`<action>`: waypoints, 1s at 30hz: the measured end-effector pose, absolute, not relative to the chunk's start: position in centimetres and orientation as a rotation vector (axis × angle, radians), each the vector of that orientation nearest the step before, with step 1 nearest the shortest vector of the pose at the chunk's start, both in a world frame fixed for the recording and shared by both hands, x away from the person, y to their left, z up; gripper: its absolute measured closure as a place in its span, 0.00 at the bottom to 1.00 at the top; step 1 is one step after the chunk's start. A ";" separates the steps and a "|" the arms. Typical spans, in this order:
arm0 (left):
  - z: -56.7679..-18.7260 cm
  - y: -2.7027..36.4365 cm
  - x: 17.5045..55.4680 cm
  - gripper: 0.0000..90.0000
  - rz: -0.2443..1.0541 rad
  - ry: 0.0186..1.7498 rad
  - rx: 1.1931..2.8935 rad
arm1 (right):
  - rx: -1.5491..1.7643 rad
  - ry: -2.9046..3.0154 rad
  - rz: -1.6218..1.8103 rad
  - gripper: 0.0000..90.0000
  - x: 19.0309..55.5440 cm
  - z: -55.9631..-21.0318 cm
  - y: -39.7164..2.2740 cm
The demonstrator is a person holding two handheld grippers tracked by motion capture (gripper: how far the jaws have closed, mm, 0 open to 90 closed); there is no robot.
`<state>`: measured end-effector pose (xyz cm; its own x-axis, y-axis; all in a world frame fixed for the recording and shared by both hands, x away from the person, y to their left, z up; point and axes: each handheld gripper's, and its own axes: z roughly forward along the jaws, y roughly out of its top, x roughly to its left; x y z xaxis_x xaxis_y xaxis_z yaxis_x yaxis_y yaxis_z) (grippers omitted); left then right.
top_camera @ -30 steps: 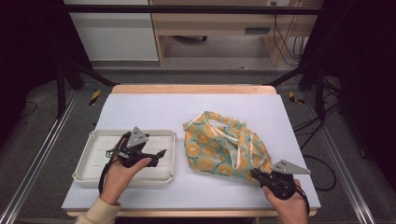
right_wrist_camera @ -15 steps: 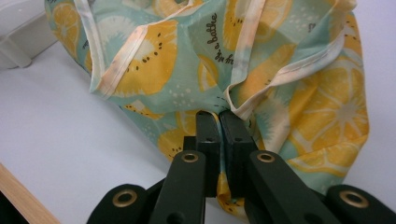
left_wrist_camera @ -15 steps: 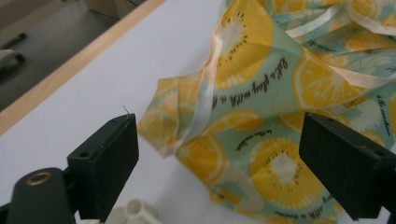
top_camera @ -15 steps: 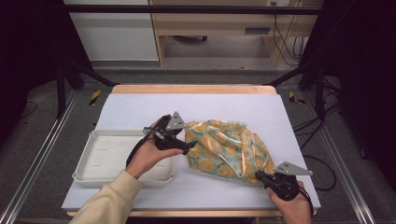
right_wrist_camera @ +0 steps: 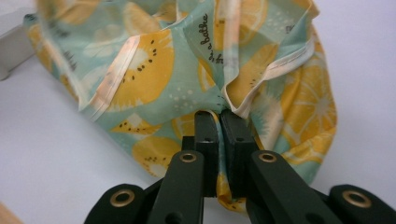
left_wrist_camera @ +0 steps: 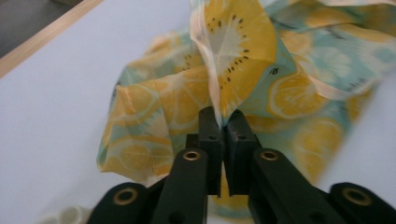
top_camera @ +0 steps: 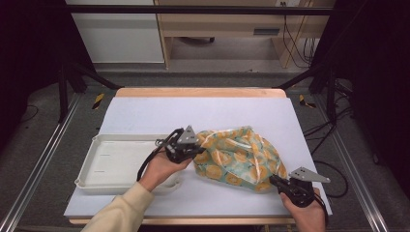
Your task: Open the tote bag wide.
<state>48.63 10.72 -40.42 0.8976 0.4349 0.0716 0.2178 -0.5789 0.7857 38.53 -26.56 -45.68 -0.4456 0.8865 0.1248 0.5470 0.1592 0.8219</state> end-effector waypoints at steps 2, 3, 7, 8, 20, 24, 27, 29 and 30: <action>-41.0 11.8 46.4 1.00 0.295 0.484 2.177 | 1.376 2.030 1.167 0.92 38.8 -45.7 -26.7; -41.2 12.1 45.8 1.00 0.293 0.486 2.173 | 1.376 2.030 1.167 0.92 38.8 -45.7 -26.7; -41.6 12.0 44.5 1.00 0.395 0.440 2.239 | 1.355 2.008 1.147 0.71 38.7 -45.1 -26.3; -41.6 12.1 44.6 1.00 0.373 0.446 2.229 | 1.346 2.005 1.134 0.60 38.6 -44.7 -26.0; -42.6 12.8 44.6 1.00 0.337 0.486 2.223 | 1.168 2.094 1.146 0.18 39.6 -37.3 -24.2; -42.5 12.7 44.5 1.00 0.335 0.472 2.228 | 1.153 2.150 1.095 0.19 41.3 -37.1 -22.8; -42.3 12.8 44.5 1.00 0.338 0.474 2.223 | 1.165 2.187 1.086 0.22 43.9 -37.3 -21.0; -42.2 12.8 44.5 1.00 0.339 0.474 2.226 | 1.171 2.194 1.082 0.28 45.7 -37.5 -19.9; -42.2 12.9 44.5 1.00 0.336 0.473 2.224 | 1.176 2.202 1.077 0.31 46.4 -37.5 -19.5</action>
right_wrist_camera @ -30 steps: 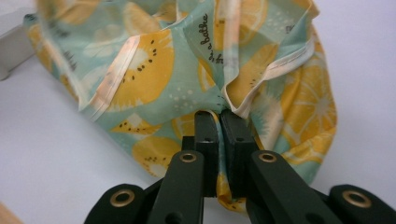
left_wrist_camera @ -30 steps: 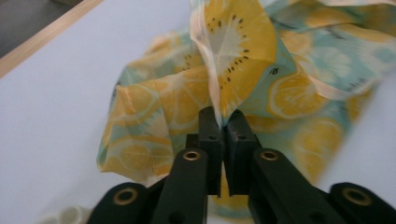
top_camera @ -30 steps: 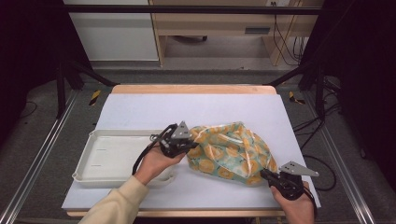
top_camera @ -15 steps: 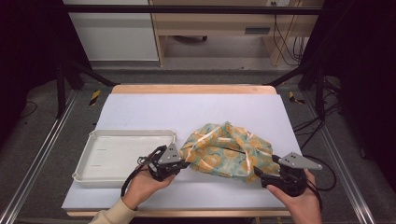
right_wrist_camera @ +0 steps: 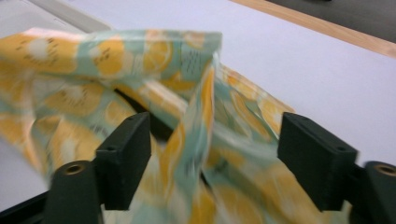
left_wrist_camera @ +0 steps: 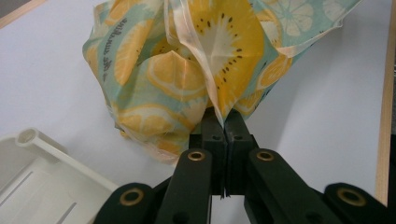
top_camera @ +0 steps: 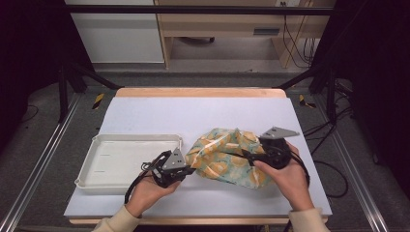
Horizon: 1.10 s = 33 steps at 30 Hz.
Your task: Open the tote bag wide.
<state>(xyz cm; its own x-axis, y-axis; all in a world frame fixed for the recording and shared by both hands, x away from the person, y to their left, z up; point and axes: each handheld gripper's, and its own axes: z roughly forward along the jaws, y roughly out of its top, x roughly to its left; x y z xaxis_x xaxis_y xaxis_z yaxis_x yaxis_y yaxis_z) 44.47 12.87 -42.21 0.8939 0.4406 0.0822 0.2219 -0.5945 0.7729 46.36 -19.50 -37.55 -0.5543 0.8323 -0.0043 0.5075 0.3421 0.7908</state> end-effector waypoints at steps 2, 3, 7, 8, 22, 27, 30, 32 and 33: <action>-42.1 12.9 44.5 1.00 0.334 0.472 2.222 | 1.169 2.230 1.061 0.42 48.0 -37.7 -18.4; -42.1 13.0 44.5 1.00 0.331 0.470 2.224 | 1.164 2.247 1.053 0.51 48.5 -37.8 -18.0; -42.2 13.1 44.7 1.00 0.340 0.470 2.228 | 1.100 2.258 1.065 0.82 48.7 -37.7 -16.9; -42.2 13.1 44.8 1.00 0.344 0.473 2.224 | 1.059 2.245 1.093 0.90 47.8 -37.5 -16.7; -41.5 14.1 46.1 1.00 0.448 0.568 2.108 | 0.763 2.411 1.189 0.99 38.0 -40.5 -15.3; -41.0 14.7 46.1 1.00 0.475 0.575 2.064 | 0.769 2.506 1.055 0.90 37.8 -43.7 -14.5; -41.0 14.9 46.0 1.00 0.489 0.573 2.070 | 0.788 2.488 1.076 0.58 37.8 -43.6 -14.6; -41.0 15.1 46.0 1.00 0.500 0.576 2.069 | 0.778 2.484 1.076 0.52 37.7 -43.4 -14.7; -41.0 15.2 46.1 1.00 0.505 0.580 2.068 | 0.763 2.471 1.077 0.43 37.3 -42.8 -14.8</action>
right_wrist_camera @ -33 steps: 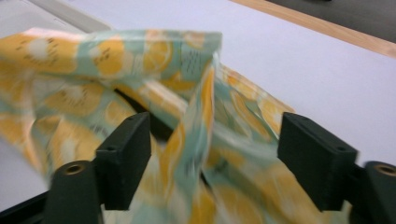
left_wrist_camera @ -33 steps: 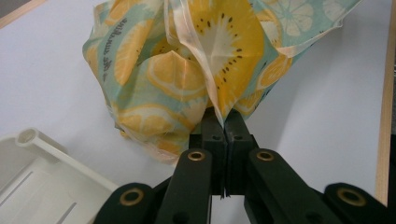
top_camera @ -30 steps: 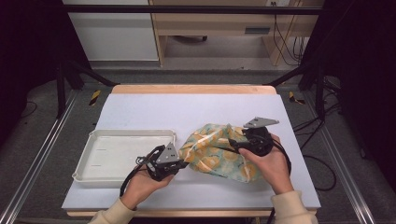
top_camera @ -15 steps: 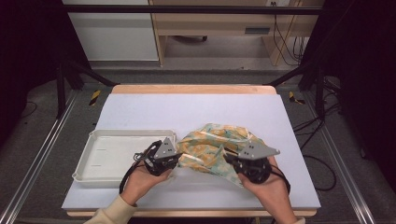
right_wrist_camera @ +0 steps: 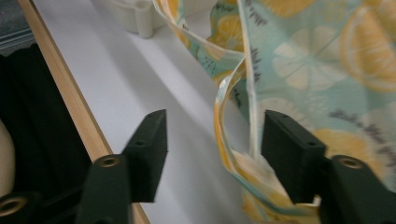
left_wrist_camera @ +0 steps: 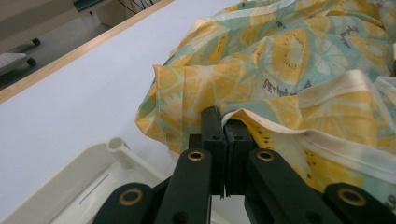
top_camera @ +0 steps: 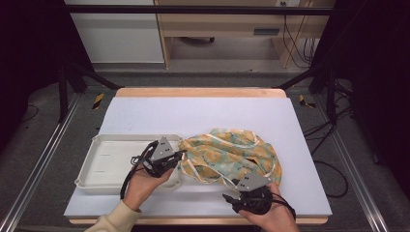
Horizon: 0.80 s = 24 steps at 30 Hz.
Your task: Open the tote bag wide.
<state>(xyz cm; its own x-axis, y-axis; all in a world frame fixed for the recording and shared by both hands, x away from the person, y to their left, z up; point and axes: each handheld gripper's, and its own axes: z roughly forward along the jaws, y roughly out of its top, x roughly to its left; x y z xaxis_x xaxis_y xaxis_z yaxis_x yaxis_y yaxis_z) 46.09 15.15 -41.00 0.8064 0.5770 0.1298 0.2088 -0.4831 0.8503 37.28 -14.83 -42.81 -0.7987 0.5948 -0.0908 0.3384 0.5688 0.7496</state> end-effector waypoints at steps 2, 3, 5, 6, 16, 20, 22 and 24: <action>-41.0 15.2 46.1 1.00 0.509 0.580 2.068 | 0.753 2.452 1.114 0.37 37.0 -42.2 -15.2; -41.0 15.2 46.1 1.00 0.510 0.579 2.073 | 0.753 2.452 1.114 0.37 37.0 -42.2 -15.2; -41.1 15.1 45.9 1.00 0.504 0.566 2.089 | 0.775 2.423 1.155 0.30 37.1 -41.4 -15.9; -41.1 15.1 45.9 1.00 0.504 0.566 2.089 | 0.779 2.413 1.160 0.30 37.3 -41.2 -16.2; -41.1 14.7 44.3 0.99 0.484 0.464 2.186 | 0.865 2.357 1.162 0.35 41.0 -39.4 -17.8; -40.8 14.9 43.5 0.99 0.482 0.428 2.207 | 0.868 2.394 1.136 0.35 42.6 -40.1 -17.2; -40.5 15.2 43.2 1.00 0.472 0.419 2.198 | 0.857 2.427 1.116 0.33 43.6 -40.7 -16.6; -40.1 15.5 43.0 1.00 0.455 0.425 2.171 | 0.847 2.464 1.105 0.33 44.5 -41.4 -15.8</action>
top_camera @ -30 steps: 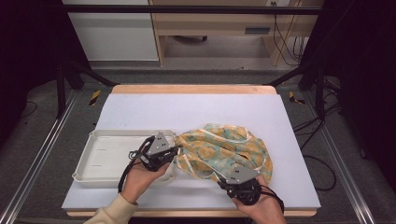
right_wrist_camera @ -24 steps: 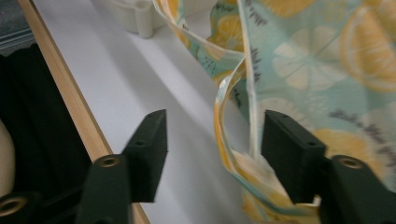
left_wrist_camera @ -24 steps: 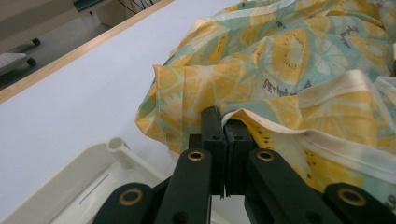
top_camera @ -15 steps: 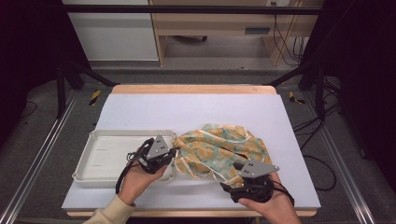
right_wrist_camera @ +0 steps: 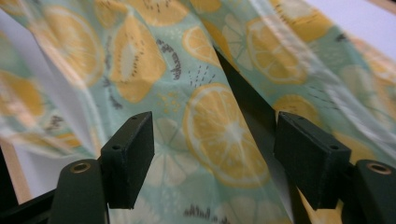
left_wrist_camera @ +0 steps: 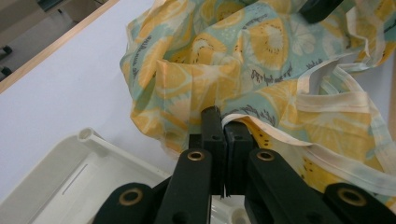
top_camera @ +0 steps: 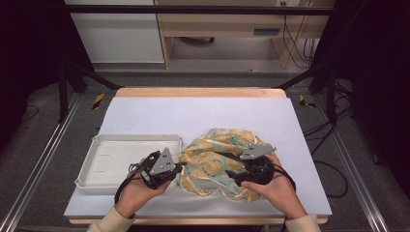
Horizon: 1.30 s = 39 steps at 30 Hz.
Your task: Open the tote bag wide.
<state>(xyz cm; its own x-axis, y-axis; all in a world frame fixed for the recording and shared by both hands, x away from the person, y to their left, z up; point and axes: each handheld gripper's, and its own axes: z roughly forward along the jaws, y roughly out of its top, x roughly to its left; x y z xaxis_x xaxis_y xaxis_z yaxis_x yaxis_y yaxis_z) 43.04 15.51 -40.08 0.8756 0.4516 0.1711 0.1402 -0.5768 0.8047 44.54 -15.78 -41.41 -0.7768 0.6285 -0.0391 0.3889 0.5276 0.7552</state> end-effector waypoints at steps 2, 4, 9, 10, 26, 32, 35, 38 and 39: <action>-39.7 15.8 42.9 1.00 0.437 0.425 2.150 | 0.827 2.498 1.104 0.41 45.0 -41.8 -15.3; -39.5 16.1 42.9 1.00 0.427 0.432 2.136 | 0.805 2.516 1.093 0.59 45.1 -42.0 -14.9; -39.9 16.4 43.3 0.97 0.426 0.469 2.133 | 0.794 2.516 1.091 0.96 45.2 -41.7 -14.7; -39.9 16.5 43.4 0.94 0.443 0.479 2.133 | 0.801 2.495 1.095 0.98 45.2 -41.6 -14.8; -37.1 16.4 47.2 0.58 0.571 0.578 2.128 | 0.726 2.300 1.081 0.99 42.6 -40.8 -14.9; -35.8 12.4 50.0 0.51 0.560 0.510 2.194 | 0.648 2.371 1.104 0.99 40.5 -41.8 -14.6; -36.1 10.1 51.6 0.45 0.532 0.487 2.223 | 0.623 2.403 1.108 0.99 39.8 -42.5 -14.8; -37.0 8.1 53.0 0.37 0.503 0.450 2.285 | 0.608 2.423 1.126 0.99 39.2 -43.1 -15.2; -37.3 7.5 53.5 0.36 0.489 0.446 2.309 | 0.606 2.432 1.127 0.99 39.1 -43.3 -15.3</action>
<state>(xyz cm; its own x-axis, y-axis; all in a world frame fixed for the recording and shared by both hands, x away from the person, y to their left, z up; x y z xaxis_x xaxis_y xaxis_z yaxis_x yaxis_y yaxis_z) 53.48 7.54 -37.34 0.8679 0.4479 0.2150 0.1735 -0.6787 0.7137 39.05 -15.35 -43.27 -0.8301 0.5324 -0.1655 0.2178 0.5829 0.7828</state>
